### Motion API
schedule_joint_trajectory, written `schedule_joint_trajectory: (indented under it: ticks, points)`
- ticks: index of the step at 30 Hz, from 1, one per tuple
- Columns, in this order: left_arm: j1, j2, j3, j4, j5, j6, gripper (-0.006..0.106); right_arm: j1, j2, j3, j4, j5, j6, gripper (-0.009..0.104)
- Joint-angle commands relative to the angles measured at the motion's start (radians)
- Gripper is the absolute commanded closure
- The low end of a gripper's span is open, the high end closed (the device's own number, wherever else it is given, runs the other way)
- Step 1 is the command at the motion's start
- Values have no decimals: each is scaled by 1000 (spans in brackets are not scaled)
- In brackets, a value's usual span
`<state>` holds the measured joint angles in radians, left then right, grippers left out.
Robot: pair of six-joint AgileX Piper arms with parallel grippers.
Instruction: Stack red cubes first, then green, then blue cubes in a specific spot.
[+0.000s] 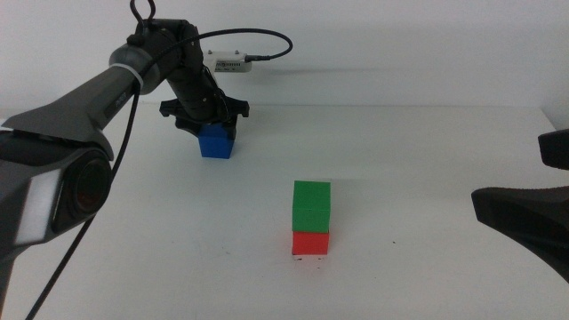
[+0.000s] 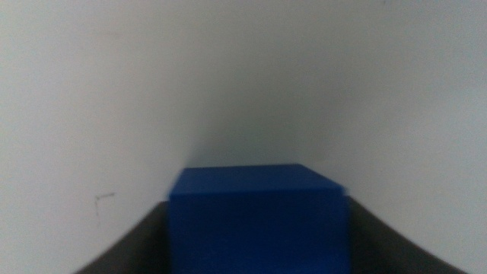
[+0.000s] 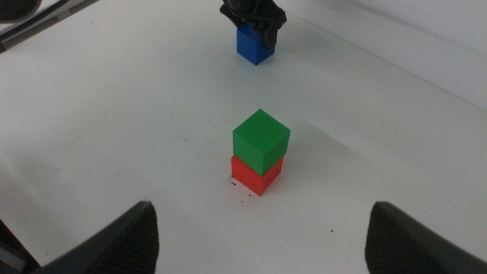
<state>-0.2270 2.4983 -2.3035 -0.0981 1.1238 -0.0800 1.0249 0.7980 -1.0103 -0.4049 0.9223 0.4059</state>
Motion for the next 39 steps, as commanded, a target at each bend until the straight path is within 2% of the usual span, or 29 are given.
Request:
schedule_joint_trajectory:
  ticks: [1,3,6,7,9,12,15,17,21,25,28,39]
  points:
    - [-3,-2,-12,-8,-22,2,48,2,-5,4,-7,-4,-3,2]
    - [-3,-4,-12,-8,8,-7,70,2,-5,4,-7,-4,-3,2]
    - [-3,-40,-12,0,67,-14,98,2,-5,4,-7,-4,-3,2]
    - [-3,-59,-12,0,87,-14,102,2,-5,4,-7,-4,-3,2]
    - [-13,-116,-7,13,97,-20,102,2,-5,4,-7,-4,-3,2]
    - [-64,-239,72,88,97,-63,102,2,-5,4,-7,-4,-3,2]
    - [-151,-403,251,211,97,-225,102,2,-5,4,-7,-4,-3,2]
    - [-212,-514,395,240,97,-343,102,2,-5,4,-7,-4,-3,2]
    - [-347,-669,562,232,63,-418,102,2,-5,4,-7,-4,-3,2]
    - [-439,-690,576,238,59,-482,102,2,-5,4,-7,-4,-3,2]
    - [-472,-672,576,222,22,-543,102,2,-5,4,-7,-4,-3,2]
    - [-491,-600,576,176,-68,-582,102,2,-5,4,-7,-4,-3,2]
